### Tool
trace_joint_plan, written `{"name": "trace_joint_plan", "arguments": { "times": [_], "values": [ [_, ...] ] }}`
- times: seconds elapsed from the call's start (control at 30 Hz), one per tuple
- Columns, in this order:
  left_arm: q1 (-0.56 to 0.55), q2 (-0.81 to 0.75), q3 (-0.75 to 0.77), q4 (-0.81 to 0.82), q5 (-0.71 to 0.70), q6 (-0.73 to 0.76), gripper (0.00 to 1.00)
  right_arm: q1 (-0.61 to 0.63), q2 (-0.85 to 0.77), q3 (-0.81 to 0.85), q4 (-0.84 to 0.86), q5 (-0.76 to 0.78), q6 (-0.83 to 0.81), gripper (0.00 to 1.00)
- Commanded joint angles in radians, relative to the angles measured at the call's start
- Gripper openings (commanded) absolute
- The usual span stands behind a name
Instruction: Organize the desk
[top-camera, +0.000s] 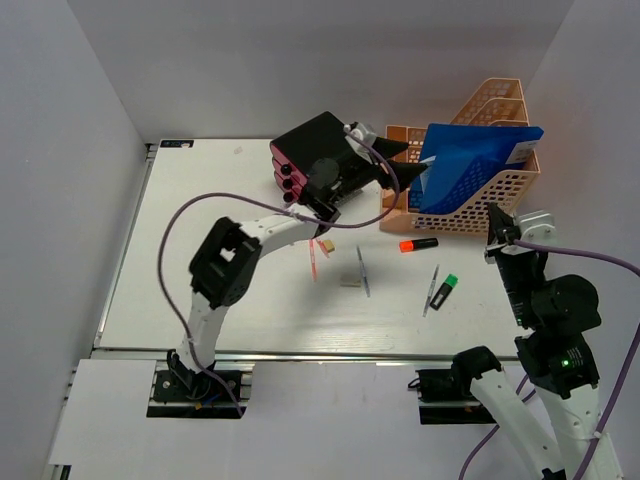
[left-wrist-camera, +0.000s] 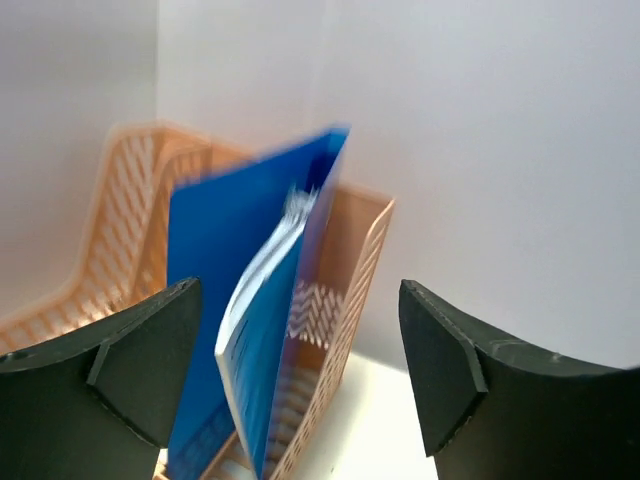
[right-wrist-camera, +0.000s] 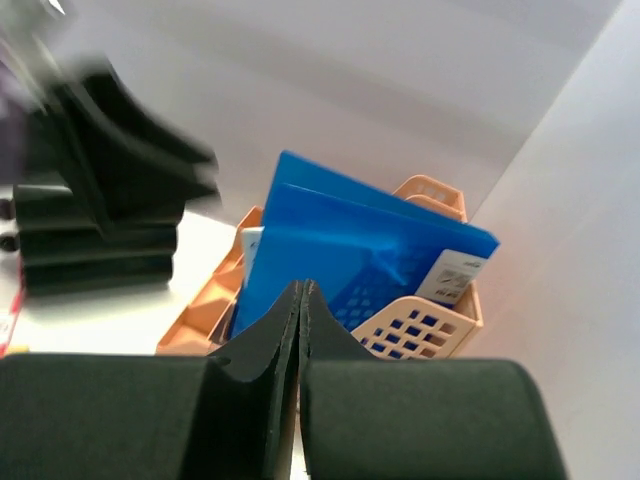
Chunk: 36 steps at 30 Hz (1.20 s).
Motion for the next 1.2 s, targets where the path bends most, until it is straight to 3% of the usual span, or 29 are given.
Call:
{"name": "trace_joint_plan", "arguments": {
  "times": [0.0, 0.03, 0.1, 0.17, 0.2, 0.27, 0.33, 0.4, 0.5, 0.53, 0.6, 0.63, 0.7, 0.73, 0.8, 0.9, 1.0, 1.07, 1.1, 1.17],
  "values": [
    [0.012, -0.239, -0.145, 0.053, -0.078, 0.037, 0.89, 0.0, -0.008, 0.021, -0.05, -0.053, 0.004, 0.0],
    [0.012, -0.282, -0.19, 0.047, -0.089, 0.042, 0.88, 0.002, -0.006, 0.019, -0.064, -0.068, 0.003, 0.0],
    [0.012, -0.374, -0.308, -0.023, -0.101, 0.065, 0.84, 0.003, 0.006, 0.027, -0.104, -0.125, 0.001, 0.32],
    [0.012, -0.52, -0.365, -0.14, -0.112, 0.077, 0.59, -0.001, 0.015, 0.041, -0.167, -0.226, 0.007, 0.58],
    [0.012, -0.568, -0.408, -0.282, -0.112, 0.083, 0.46, -0.004, 0.024, 0.044, -0.188, -0.257, 0.006, 0.71],
    [0.012, -0.71, -0.457, -0.425, -0.138, 0.096, 0.19, -0.004, 0.031, 0.043, -0.236, -0.347, 0.017, 0.76],
    [0.012, -0.862, -0.538, -0.664, -0.171, 0.106, 0.18, -0.003, 0.061, 0.05, -0.283, -0.421, 0.018, 0.76],
    [0.021, -0.957, -0.613, -0.78, -0.222, 0.108, 0.29, -0.003, 0.09, 0.056, -0.308, -0.455, 0.027, 0.7],
    [0.021, -1.129, -0.678, -1.031, -0.349, 0.093, 0.53, -0.004, 0.159, 0.076, -0.36, -0.529, 0.03, 0.19],
    [0.021, -1.198, -0.689, -1.143, -0.447, 0.05, 0.83, -0.006, 0.205, 0.091, -0.397, -0.579, 0.027, 0.0],
    [0.032, -1.266, -0.703, -1.248, -0.55, 0.008, 0.93, -0.006, 0.248, 0.095, -0.418, -0.648, 0.035, 0.0],
    [0.032, -1.28, -0.701, -1.336, -0.564, 0.002, 0.94, -0.007, 0.293, 0.095, -0.437, -0.665, 0.034, 0.05],
    [0.043, -1.297, -0.696, -1.4, -0.576, -0.009, 0.97, -0.006, 0.345, 0.096, -0.455, -0.717, 0.03, 0.25],
    [0.052, -1.298, -0.692, -1.45, -0.578, -0.027, 0.97, -0.004, 0.407, 0.099, -0.472, -0.733, 0.005, 0.43],
    [0.061, -1.285, -0.677, -1.502, -0.578, -0.036, 0.98, 0.0, 0.515, 0.116, -0.526, -0.762, -0.008, 0.61],
    [0.096, -1.211, -0.664, -1.523, -0.583, -0.026, 0.98, 0.003, 0.601, 0.102, -0.538, -0.789, -0.006, 0.7],
    [0.168, -1.081, -0.624, -1.492, -0.56, 0.008, 0.98, 0.003, 0.618, 0.02, -0.431, -0.79, 0.027, 0.68],
    [0.219, -0.971, -0.577, -1.465, -0.476, 0.03, 0.96, 0.003, 0.624, -0.034, -0.368, -0.794, 0.038, 0.55],
    [0.271, -0.932, -0.559, -1.437, -0.442, 0.034, 0.94, 0.002, 0.639, -0.049, -0.354, -0.799, 0.04, 0.33],
    [0.326, -0.857, -0.5, -1.411, -0.312, 0.048, 0.86, 0.003, 0.656, -0.071, -0.336, -0.803, 0.035, 0.1]
  ]
}}
